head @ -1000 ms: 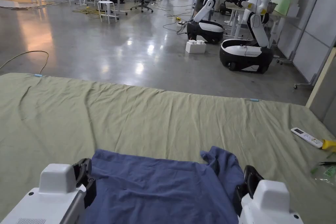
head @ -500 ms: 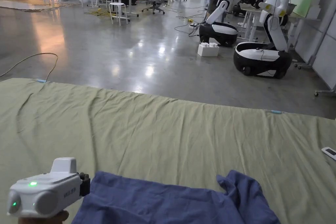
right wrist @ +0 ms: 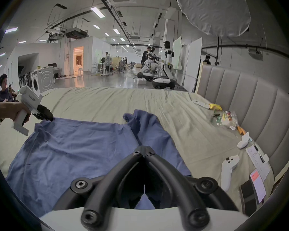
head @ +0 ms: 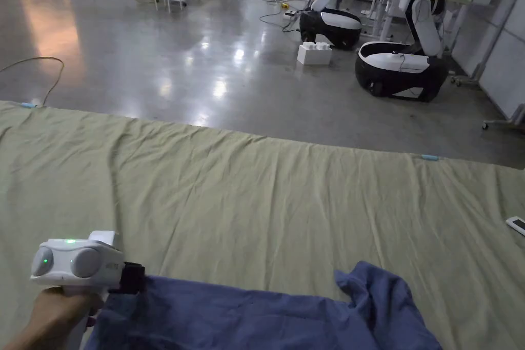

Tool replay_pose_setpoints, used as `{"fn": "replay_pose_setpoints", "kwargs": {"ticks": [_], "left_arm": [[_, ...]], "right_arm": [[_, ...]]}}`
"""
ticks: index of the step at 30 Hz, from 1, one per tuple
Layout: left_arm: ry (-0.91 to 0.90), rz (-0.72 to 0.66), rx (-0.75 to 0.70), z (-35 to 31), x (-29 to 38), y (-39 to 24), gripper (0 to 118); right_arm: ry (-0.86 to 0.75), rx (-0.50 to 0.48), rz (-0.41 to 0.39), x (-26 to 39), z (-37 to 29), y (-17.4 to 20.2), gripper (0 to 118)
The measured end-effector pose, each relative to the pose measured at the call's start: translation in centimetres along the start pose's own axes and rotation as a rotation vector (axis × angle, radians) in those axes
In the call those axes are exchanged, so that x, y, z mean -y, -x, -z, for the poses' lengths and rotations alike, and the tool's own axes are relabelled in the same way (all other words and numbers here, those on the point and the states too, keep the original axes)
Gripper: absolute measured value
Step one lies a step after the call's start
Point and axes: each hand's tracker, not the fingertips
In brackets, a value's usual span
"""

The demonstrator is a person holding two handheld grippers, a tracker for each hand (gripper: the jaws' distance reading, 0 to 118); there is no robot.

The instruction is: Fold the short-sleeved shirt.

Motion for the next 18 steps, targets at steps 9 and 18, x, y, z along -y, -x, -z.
{"fn": "replay_pose_setpoints", "kwargs": {"ticks": [9, 18], "left_arm": [[-0.075, 0.140, -0.046, -1.5, 0.8, -4.3, 10], [-0.153, 0.117, 0.013, -6.6, 2.0, -3.7, 5]], "right_arm": [[0.107, 0.004, 0.059, -0.5, 3.5, -2.6, 2], [0.280, -0.053, 0.071, -7.4, 17.7, -7.8, 73]]}}
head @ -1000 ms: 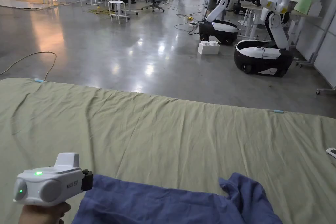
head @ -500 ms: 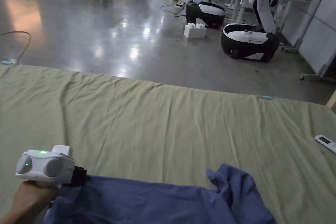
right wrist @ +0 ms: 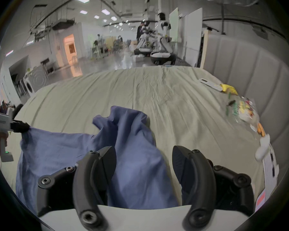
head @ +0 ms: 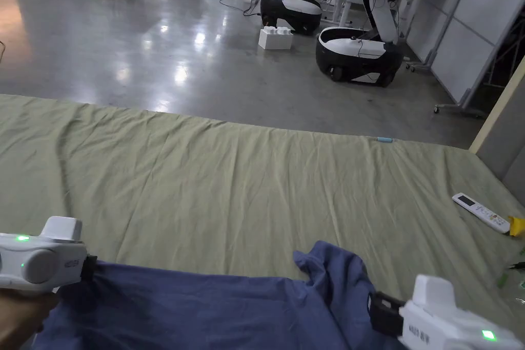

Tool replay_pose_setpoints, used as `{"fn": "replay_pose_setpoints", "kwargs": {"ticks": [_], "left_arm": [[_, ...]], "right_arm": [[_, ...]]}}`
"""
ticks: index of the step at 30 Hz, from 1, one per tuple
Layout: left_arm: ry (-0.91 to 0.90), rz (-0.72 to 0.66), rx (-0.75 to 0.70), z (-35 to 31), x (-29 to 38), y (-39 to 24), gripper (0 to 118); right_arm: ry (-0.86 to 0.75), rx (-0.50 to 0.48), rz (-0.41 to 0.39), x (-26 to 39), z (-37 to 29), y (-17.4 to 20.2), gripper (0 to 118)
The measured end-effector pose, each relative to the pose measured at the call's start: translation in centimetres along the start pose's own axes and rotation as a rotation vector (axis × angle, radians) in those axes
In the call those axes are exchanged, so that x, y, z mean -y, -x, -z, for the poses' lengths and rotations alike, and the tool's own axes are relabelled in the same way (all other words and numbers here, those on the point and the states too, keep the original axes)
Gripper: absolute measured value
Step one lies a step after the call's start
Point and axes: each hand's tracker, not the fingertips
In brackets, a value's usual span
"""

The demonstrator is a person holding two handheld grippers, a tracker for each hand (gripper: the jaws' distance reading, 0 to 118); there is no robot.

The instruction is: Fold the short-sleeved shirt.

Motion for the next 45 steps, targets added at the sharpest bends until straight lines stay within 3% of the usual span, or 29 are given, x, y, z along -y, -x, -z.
{"fn": "replay_pose_setpoints", "kwargs": {"ticks": [4, 8, 10, 12, 13, 15, 18, 28, 45], "left_arm": [[-0.042, 0.020, 0.006, -2.5, 0.3, -0.2, 5], [-0.049, 0.013, 0.024, -3.4, 0.7, 0.2, 5], [-0.049, 0.003, 0.026, -3.5, 0.7, 0.6, 5], [-0.048, 0.006, 0.023, -3.7, 1.0, 0.8, 5], [-0.047, 0.008, 0.022, -3.8, 1.0, 1.0, 5], [-0.051, 0.011, 0.021, -4.0, 1.1, 1.3, 5], [-0.115, 0.047, -0.018, -4.8, 0.7, 2.0, 5], [-0.197, 0.022, 0.018, -10.9, -1.3, 1.6, 4], [-0.494, -0.029, 0.030, -33.3, -7.1, 1.9, 4]], "right_arm": [[0.137, -0.049, 0.006, -2.6, 5.6, -0.6, 73], [0.314, -0.012, 0.015, -2.4, 10.0, -0.5, 72], [0.375, -0.021, 0.001, -1.7, 11.0, -0.5, 52], [0.304, -0.013, -0.024, -1.2, 10.4, -0.2, 46], [0.308, -0.009, -0.030, -1.2, 10.3, -0.1, 37], [0.290, 0.006, -0.064, -1.0, 10.2, 0.1, 5], [0.277, -0.006, -0.090, -0.9, 8.9, 0.6, 2], [-0.002, 0.020, -0.028, -4.6, -0.6, -0.6, 1], [-0.467, 0.031, -0.052, -13.5, -24.7, -2.2, 1]]}}
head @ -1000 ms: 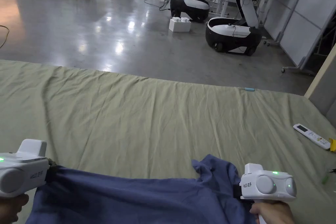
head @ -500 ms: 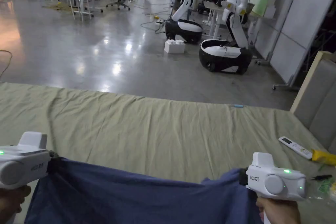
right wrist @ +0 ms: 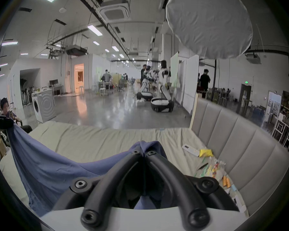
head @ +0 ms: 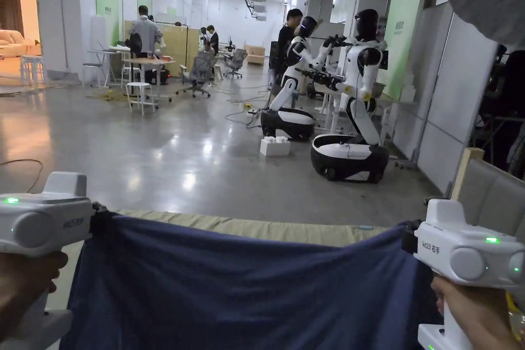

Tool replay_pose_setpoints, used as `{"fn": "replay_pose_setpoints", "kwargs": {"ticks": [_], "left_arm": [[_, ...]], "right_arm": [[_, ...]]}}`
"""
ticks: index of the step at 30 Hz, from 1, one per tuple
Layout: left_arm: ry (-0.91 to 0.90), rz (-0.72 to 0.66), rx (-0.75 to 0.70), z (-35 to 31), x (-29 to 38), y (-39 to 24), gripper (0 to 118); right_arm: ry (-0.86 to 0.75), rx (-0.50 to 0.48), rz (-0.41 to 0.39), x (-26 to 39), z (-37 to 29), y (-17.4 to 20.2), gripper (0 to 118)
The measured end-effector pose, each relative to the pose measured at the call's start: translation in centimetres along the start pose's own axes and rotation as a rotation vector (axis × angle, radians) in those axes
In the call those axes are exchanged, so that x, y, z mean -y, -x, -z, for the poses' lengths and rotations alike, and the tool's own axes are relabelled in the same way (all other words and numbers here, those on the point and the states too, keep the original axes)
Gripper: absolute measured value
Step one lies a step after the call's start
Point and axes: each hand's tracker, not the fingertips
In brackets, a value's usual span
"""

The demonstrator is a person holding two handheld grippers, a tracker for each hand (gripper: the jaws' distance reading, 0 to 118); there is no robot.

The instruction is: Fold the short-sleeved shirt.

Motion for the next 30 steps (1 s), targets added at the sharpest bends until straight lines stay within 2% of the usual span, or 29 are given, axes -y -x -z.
{"fn": "replay_pose_setpoints", "kwargs": {"ticks": [7, 8, 13, 16, 18, 20, 22, 23, 25, 27, 30], "left_arm": [[-0.079, -0.008, -0.010, -3.2, -7.1, 0.6, 4], [-0.086, -0.007, -0.012, -3.1, -8.2, 0.7, 4], [-0.120, 0.012, -0.031, -2.9, -12.8, 0.9, 4], [-0.148, 0.011, -0.040, -2.5, -15.5, 1.2, 4], [-0.167, 0.023, -0.048, -2.3, -17.1, 1.3, 4], [-0.181, 0.047, -0.061, -1.8, -18.7, 1.5, 4], [-0.193, 0.046, -0.066, -1.4, -20.1, 1.9, 4], [-0.199, 0.045, -0.068, -1.1, -20.6, 2.0, 4], [-0.204, 0.051, -0.073, -0.8, -21.6, 2.1, 4], [-0.202, 0.063, -0.088, 0.0, -22.2, 2.3, 4], [-0.206, 0.066, -0.096, 1.0, -22.5, 2.6, 4]], "right_arm": [[-0.112, 0.015, -0.020, -7.5, -1.8, -0.5, 1], [-0.146, 0.011, -0.039, -8.8, -1.8, -0.5, 1], [-0.181, 0.020, -0.016, -13.7, -1.9, 0.0, 1], [-0.219, 0.049, -0.044, -16.7, -2.5, 1.1, 1], [-0.231, 0.040, -0.037, -14.5, -2.8, 0.7, 1], [-0.200, 0.004, -0.033, -17.5, -0.6, 0.5, 1], [-0.210, 0.007, -0.033, -17.2, -0.1, 0.3, 1], [-0.189, -0.009, -0.044, -21.2, 1.0, 0.8, 1], [-0.211, -0.007, -0.062, -23.2, 2.3, 1.0, 1], [-0.243, -0.032, -0.083, -23.5, 2.5, 1.7, 1], [-0.232, -0.015, -0.087, -23.9, 4.8, 1.7, 1]]}}
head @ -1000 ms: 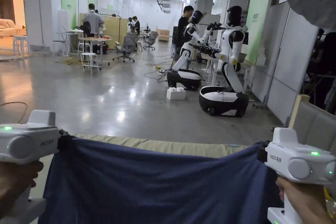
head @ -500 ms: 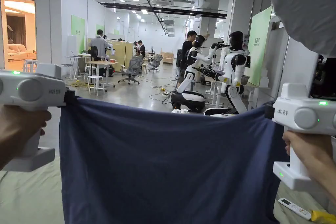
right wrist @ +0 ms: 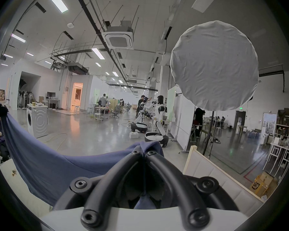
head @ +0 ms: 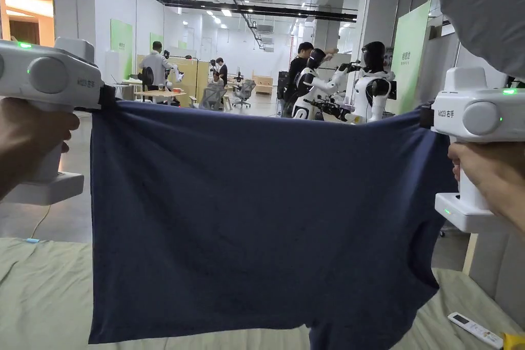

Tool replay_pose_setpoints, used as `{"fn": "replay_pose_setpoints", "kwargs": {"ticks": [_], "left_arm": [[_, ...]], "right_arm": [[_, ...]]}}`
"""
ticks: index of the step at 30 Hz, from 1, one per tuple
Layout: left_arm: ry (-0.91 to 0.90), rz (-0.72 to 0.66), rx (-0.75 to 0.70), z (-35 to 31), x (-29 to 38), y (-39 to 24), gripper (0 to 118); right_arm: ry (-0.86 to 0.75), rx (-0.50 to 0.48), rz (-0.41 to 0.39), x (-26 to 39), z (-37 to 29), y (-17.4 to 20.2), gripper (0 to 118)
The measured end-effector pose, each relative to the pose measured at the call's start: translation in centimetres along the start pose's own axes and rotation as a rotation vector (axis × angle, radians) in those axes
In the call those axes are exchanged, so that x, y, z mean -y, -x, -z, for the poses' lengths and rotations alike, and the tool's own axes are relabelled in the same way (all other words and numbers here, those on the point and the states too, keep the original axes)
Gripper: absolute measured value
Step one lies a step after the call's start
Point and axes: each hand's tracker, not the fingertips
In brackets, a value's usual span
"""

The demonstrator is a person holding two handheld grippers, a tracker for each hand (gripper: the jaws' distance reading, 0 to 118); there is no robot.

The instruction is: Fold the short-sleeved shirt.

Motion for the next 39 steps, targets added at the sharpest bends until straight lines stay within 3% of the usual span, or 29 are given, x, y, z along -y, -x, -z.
{"fn": "replay_pose_setpoints", "kwargs": {"ticks": [6, 16, 28, 31, 32, 34, 35, 36, 37, 39], "left_arm": [[0.011, -0.024, -0.009, 1.0, 3.2, 0.2, 4], [0.126, -0.043, 0.019, -1.3, 14.2, -0.4, 4], [0.137, -0.067, 0.069, -13.0, 26.0, -0.4, 4], [0.135, -0.053, 0.057, -16.7, 28.7, -0.4, 4], [0.143, -0.056, 0.061, -18.1, 29.6, -0.4, 4], [0.160, -0.057, 0.057, -20.0, 31.6, -0.2, 4], [0.177, -0.061, 0.059, -21.3, 32.8, -0.3, 4], [0.190, -0.070, 0.059, -22.4, 34.0, -0.3, 4], [0.213, -0.082, 0.066, -23.5, 35.1, -0.2, 4], [0.264, -0.061, 0.058, -25.1, 37.7, -0.4, 4]], "right_arm": [[-0.036, 0.023, -0.029, 2.5, -2.5, 2.4, 1], [0.061, -0.005, -0.023, 11.1, -5.7, 3.4, 1], [0.136, -0.033, -0.041, 22.1, -15.8, 2.0, 1], [0.212, -0.040, -0.011, 24.5, -20.4, 2.6, 1], [0.148, -0.052, -0.103, 24.7, -21.7, 2.9, 1], [0.213, -0.055, -0.065, 26.3, -24.7, 3.6, 1], [0.165, -0.053, -0.105, 26.7, -26.0, 3.9, 1], [0.239, -0.045, -0.048, 28.0, -27.0, 4.1, 1], [0.211, -0.050, -0.093, 28.4, -28.4, 4.6, 1], [0.260, -0.055, -0.080, 30.4, -30.7, 5.3, 1]]}}
